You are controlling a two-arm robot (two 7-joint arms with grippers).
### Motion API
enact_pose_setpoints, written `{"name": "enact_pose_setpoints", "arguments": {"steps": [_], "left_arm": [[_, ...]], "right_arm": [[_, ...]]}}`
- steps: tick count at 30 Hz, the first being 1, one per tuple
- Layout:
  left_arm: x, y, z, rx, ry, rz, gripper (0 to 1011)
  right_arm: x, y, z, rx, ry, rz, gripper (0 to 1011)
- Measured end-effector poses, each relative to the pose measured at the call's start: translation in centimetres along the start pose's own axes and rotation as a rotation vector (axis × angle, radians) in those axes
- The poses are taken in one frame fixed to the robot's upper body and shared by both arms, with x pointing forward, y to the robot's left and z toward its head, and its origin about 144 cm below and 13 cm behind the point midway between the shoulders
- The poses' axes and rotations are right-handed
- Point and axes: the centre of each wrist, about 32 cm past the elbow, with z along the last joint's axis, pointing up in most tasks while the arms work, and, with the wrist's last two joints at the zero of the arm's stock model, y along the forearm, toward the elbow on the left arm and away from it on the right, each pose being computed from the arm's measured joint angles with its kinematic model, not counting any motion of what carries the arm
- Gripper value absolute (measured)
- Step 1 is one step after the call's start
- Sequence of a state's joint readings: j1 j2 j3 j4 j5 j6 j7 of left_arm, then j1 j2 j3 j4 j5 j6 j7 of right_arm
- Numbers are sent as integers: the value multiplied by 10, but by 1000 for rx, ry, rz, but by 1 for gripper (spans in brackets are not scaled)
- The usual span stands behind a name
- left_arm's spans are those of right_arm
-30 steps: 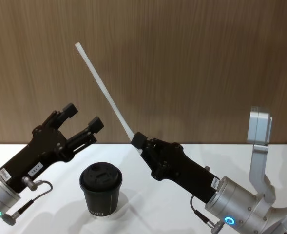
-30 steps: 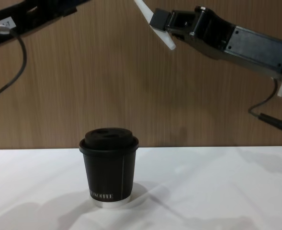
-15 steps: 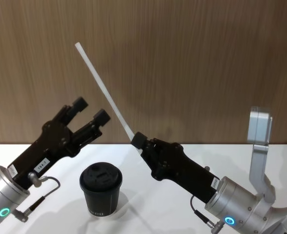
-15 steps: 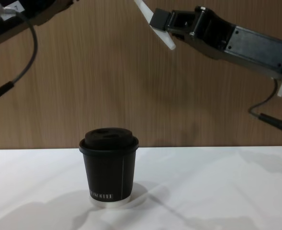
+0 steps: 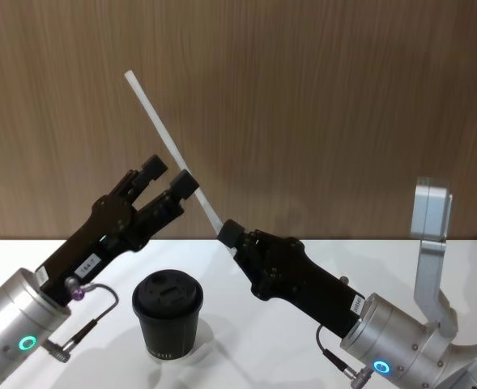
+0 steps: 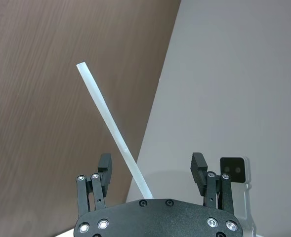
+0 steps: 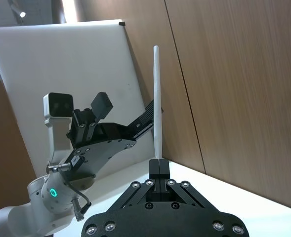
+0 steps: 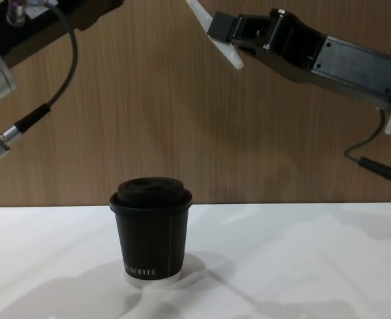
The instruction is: Pick up the straw with one hand, pass it to the other hand, and insert it into the cup.
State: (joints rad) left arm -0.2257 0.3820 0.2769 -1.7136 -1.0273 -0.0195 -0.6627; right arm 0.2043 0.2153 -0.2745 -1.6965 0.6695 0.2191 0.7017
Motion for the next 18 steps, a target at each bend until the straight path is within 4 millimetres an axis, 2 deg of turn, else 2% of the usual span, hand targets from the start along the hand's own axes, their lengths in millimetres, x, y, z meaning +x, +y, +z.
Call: {"name": "enact_pose_setpoints", "arguments": {"steps": [18], "left_arm": [[1, -16, -7, -41, 73, 21, 1003]], "right_arm": [[0, 0, 0, 0, 0, 0, 1]]}}
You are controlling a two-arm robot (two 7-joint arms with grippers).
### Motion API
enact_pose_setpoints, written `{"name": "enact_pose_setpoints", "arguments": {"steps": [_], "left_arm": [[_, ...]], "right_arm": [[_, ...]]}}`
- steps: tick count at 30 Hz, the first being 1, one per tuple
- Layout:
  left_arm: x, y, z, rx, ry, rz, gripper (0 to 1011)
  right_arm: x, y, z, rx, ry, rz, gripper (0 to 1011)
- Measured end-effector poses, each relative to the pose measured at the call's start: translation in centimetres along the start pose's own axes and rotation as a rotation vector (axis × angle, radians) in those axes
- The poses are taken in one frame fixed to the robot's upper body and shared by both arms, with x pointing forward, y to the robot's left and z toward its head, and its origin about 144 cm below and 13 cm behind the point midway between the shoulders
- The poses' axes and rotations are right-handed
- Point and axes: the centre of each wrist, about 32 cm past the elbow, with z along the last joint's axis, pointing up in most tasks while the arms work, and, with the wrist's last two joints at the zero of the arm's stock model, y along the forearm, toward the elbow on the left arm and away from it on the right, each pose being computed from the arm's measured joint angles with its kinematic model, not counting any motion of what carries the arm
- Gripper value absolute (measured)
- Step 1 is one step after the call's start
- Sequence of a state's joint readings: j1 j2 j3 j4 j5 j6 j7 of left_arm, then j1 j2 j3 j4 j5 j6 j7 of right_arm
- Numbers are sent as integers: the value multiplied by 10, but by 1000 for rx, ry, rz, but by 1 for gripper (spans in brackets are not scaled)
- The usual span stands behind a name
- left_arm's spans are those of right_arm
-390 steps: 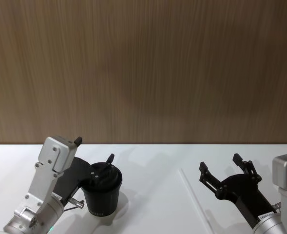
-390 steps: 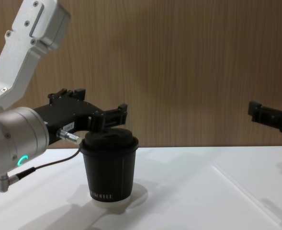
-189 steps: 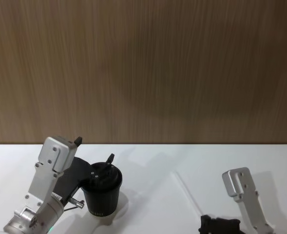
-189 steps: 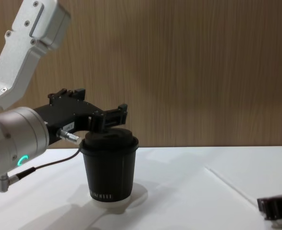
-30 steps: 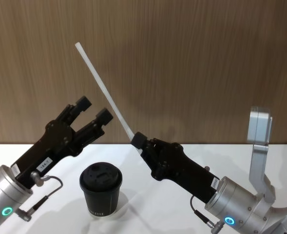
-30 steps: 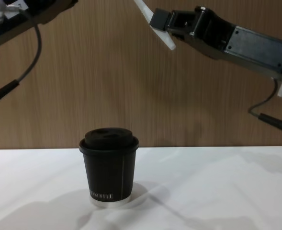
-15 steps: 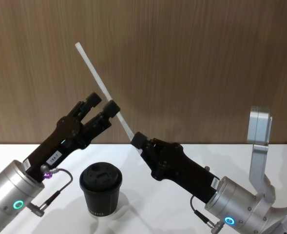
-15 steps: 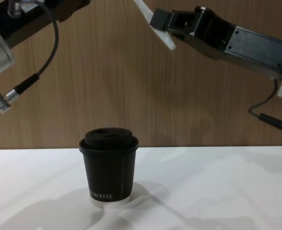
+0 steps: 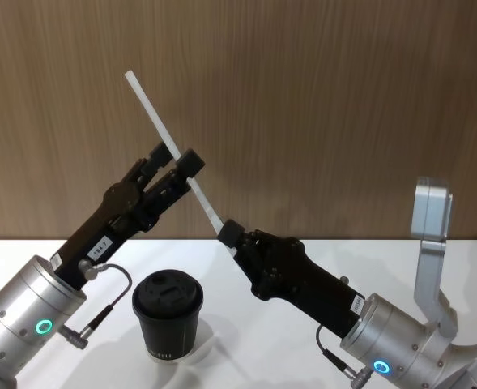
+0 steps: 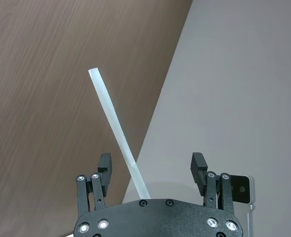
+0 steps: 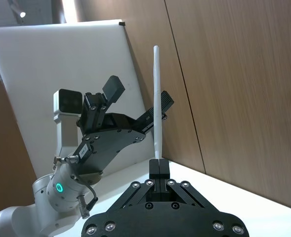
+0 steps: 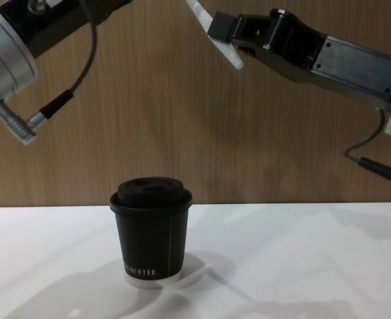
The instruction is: Pick up the straw with one hand, pass it to the other hand, and insert it into the cup.
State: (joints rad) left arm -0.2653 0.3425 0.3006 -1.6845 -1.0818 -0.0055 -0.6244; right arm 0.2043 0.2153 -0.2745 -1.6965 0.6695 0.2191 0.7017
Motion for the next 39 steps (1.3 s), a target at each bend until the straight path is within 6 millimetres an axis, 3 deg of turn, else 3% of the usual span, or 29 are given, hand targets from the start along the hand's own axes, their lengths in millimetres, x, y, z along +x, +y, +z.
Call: {"name": "enact_pose_setpoints", "arguments": {"steps": [8, 14, 22, 25, 39], "left_arm": [[0, -5, -3, -4, 15, -1, 1003], [-1, -7, -4, -8, 18, -3, 912], [-1, -7, -5, -24, 16, -6, 705], [-1, -7, -5, -29, 16, -6, 566], [0, -8, -6, -38, 16, -2, 134]], "right_arm": [[0, 0, 0, 0, 0, 0, 1], [0, 0, 0, 0, 0, 0, 1], [0, 0, 0, 0, 0, 0, 1], [0, 0, 0, 0, 0, 0, 1], [0, 0, 0, 0, 0, 0, 1]]}}
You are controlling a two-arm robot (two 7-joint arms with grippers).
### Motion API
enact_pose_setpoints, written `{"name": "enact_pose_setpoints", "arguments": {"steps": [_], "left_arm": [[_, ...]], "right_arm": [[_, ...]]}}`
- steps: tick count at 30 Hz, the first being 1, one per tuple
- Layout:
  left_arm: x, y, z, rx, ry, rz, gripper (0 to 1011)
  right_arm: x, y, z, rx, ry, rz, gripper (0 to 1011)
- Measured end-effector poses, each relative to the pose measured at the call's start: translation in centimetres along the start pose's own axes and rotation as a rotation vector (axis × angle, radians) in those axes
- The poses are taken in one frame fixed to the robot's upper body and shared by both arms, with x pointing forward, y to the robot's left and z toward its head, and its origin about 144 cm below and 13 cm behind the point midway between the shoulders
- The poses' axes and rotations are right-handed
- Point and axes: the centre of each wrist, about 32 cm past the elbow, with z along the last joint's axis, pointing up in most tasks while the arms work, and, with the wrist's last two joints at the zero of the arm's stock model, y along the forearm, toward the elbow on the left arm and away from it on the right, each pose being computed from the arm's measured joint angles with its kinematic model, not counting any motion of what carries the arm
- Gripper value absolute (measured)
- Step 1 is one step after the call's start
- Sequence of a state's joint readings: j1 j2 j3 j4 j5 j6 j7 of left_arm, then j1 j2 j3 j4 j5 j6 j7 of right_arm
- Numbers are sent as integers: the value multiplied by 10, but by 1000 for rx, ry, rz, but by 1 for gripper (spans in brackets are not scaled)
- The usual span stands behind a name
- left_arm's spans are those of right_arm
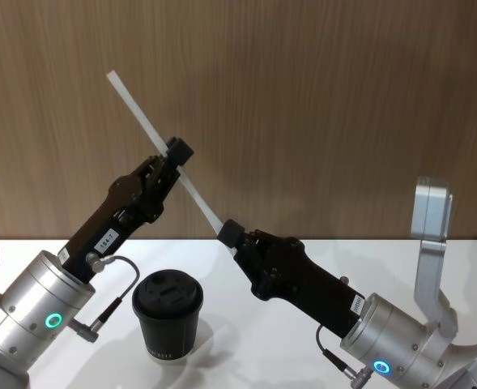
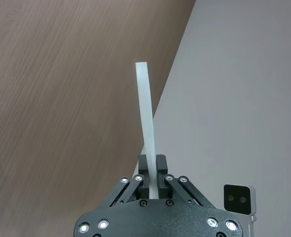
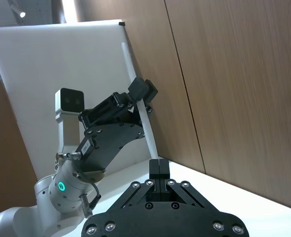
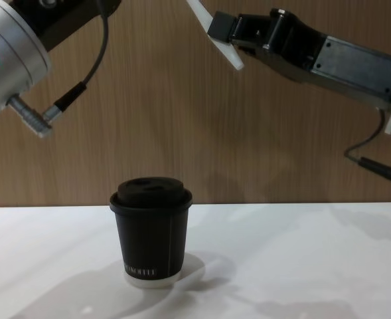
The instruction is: Pick up the straw with one hand, pass it to the other hand, and insert it into the cup.
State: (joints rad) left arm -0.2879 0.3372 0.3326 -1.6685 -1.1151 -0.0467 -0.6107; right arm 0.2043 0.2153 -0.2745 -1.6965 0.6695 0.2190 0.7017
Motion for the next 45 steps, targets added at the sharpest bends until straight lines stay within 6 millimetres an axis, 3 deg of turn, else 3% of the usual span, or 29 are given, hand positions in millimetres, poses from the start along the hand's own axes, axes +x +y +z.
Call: {"name": "enact_pose_setpoints", "arguments": {"steps": [5, 13, 24, 37, 45], "left_arm": [[1, 0, 0, -2, 0, 3, 53], [1, 0, 0, -5, -2, 9, 12], [1, 0, 0, -11, -4, 12, 8], [2, 1, 2, 10, -24, 19, 8], [3, 6, 7, 48, -79, 42, 8]], "right_arm": [[0, 0, 0, 0, 0, 0, 1], [0, 0, 0, 0, 0, 0, 14], [0, 0, 0, 0, 0, 0, 292], [0, 0, 0, 0, 0, 0, 737], [0, 0, 0, 0, 0, 0, 943]]}}
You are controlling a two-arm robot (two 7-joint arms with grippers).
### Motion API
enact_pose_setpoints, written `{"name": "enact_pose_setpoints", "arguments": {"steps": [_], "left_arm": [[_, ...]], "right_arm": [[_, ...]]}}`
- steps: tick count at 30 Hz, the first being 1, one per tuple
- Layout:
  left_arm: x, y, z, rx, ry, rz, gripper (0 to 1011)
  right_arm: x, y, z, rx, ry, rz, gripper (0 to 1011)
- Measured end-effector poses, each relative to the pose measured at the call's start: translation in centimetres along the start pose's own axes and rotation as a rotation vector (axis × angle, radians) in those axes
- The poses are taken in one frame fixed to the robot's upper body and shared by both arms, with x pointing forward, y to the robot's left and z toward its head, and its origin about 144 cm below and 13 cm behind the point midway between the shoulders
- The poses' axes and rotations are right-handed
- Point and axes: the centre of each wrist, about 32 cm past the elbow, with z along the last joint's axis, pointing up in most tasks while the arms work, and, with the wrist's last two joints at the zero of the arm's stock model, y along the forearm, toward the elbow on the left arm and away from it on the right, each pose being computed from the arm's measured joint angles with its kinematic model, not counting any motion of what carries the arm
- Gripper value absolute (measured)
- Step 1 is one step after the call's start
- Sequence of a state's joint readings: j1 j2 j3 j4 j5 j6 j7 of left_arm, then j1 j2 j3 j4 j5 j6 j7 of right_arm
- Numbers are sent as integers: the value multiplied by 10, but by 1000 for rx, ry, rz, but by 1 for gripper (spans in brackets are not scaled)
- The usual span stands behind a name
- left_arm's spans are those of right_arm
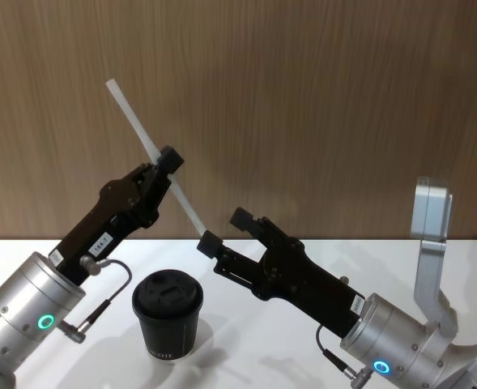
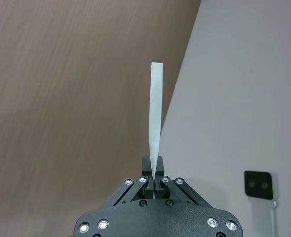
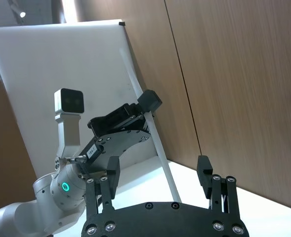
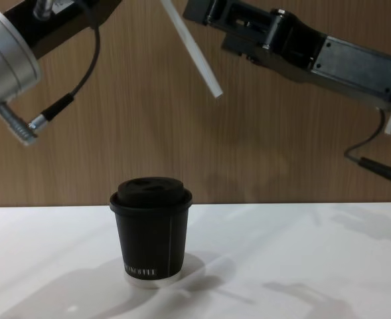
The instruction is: Pick up the straw with one hand, pass it to the other hand, and insert it into the cup.
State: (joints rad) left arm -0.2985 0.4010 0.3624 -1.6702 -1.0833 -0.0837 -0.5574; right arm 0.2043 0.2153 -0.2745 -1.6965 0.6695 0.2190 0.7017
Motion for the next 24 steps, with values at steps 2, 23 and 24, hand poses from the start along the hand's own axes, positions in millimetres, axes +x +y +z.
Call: {"name": "enact_pose_setpoints", "arguments": {"steps": [2, 23, 24], "left_arm": [[0, 2, 2, 13, -22, 10, 8], [8, 24, 28, 141, -236, 98, 8], [9, 25, 30, 146, -243, 103, 8]], "right_arm": [[0, 0, 0, 0, 0, 0, 986], [0, 0, 0, 0, 0, 0, 1001], [0, 0, 0, 0, 0, 0, 1001]]}}
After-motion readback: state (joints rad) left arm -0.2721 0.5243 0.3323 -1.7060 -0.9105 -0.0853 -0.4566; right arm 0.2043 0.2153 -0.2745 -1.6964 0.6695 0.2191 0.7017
